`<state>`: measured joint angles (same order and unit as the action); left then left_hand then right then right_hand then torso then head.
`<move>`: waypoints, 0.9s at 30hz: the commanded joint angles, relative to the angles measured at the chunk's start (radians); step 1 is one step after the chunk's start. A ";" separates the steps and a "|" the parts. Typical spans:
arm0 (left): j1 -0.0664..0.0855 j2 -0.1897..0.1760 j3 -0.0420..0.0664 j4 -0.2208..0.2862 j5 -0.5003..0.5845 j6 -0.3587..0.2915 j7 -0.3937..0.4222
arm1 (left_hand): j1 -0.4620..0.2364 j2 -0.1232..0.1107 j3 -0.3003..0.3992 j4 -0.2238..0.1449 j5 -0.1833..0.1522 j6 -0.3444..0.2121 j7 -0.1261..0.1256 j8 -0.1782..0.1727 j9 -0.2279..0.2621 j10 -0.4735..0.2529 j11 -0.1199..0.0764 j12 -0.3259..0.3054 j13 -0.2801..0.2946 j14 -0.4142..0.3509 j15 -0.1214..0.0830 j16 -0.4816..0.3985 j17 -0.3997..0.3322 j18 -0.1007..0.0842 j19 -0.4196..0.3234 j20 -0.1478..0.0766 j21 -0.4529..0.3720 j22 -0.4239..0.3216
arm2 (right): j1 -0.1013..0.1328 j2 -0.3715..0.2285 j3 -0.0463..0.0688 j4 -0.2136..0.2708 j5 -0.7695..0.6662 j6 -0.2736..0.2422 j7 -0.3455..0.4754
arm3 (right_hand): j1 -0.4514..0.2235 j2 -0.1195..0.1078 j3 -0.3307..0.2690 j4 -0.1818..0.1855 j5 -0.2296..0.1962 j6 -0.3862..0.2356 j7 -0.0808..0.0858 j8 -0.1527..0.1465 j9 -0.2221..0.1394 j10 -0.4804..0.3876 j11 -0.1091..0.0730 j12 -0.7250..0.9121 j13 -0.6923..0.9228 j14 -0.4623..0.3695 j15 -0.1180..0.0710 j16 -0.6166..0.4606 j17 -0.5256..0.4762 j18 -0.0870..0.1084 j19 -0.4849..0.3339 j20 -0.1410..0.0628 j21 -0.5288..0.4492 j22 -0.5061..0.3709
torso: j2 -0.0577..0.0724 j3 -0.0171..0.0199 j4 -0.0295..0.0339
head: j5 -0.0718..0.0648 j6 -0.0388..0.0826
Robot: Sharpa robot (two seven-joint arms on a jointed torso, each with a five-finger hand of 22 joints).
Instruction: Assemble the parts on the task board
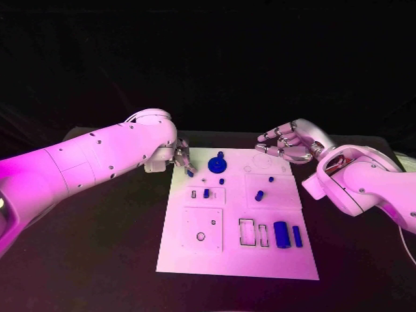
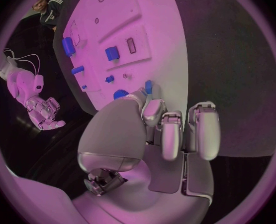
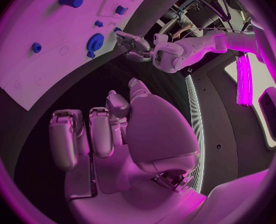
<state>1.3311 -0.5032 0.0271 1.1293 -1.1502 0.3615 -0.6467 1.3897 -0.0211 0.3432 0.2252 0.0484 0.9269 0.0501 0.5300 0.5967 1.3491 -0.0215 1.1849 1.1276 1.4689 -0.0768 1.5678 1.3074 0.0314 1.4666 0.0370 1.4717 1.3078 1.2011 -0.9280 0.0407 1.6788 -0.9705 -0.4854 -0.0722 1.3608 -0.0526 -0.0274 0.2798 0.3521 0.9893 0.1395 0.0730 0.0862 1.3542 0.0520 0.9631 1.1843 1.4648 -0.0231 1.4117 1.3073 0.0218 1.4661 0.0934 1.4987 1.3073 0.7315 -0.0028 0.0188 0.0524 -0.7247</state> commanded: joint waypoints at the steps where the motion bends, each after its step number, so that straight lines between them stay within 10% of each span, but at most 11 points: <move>1: -0.001 -0.010 0.000 0.022 0.037 -0.072 0.025 | -0.008 -0.015 0.107 -0.098 0.003 -0.008 0.000 0.016 0.052 0.009 -0.001 0.006 0.002 0.102 0.000 0.003 0.263 -0.001 0.039 -0.004 0.005 0.161 | -0.001 0.001 0.000 0.000 -0.004 0.012 0.009 | 0.002 0.010 -0.007 0.001 0.000 0.006 -0.001 0.000 0.001 -0.006 -0.001 0.001 0.000 0.058 0.002 -0.006 0.038 0.013 0.002 -0.003 -0.006 0.135 | 0.000 0.0002 0.0002 | 0.000 0.000; 11: -0.007 -0.101 0.000 0.186 0.069 -0.198 0.037 | -0.020 -0.039 0.147 -0.110 0.003 -0.008 -0.002 0.023 0.066 0.017 -0.003 0.011 0.006 0.102 -0.001 0.003 0.263 -0.002 0.042 -0.005 0.008 0.166 | -0.001 0.001 0.000 -0.001 -0.003 0.013 0.008 | 0.002 0.010 -0.007 0.001 0.000 0.006 -0.001 0.000 0.001 -0.006 -0.001 0.001 0.000 0.058 0.002 -0.006 0.038 0.013 0.002 -0.003 -0.006 0.135 | -0.001 0.0005 0.0019 | 0.002 -0.001; 27: -0.073 -0.238 -0.008 0.400 0.010 -0.291 0.035 | -0.033 -0.064 0.193 -0.120 0.003 -0.004 -0.004 0.028 0.077 0.027 -0.005 0.016 0.011 0.102 -0.003 0.003 0.263 -0.005 0.049 -0.007 0.017 0.177 | -0.001 0.001 -0.001 -0.007 0.000 0.015 0.008 | 0.002 0.011 -0.007 0.001 0.000 0.006 -0.001 0.000 0.001 -0.006 -0.001 0.002 0.000 0.058 0.002 -0.007 0.038 0.013 0.002 -0.003 -0.006 0.134 | -0.005 0.0001 0.0086 | 0.005 -0.009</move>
<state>1.2602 -0.7388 0.0194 1.5200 -1.1072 0.1014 -0.6224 1.3549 -0.0797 0.4268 0.2081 0.0479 0.9223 0.0554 0.5555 0.5973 1.3688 -0.0267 1.1987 1.1383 1.4688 -0.0768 1.5677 1.3073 0.0314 1.4666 0.0370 1.4820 1.3076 1.2010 -0.9280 0.0394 1.6727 -0.9690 -0.4834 -0.0717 1.3608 -0.0526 -0.0273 0.2798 0.3521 0.9893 0.1395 0.0730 0.0862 1.3542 0.0520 0.9631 1.1843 1.4648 -0.0231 1.4117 1.3079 0.0218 1.4661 0.0934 1.4987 1.3080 0.7270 -0.0027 0.0260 0.0561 -0.7332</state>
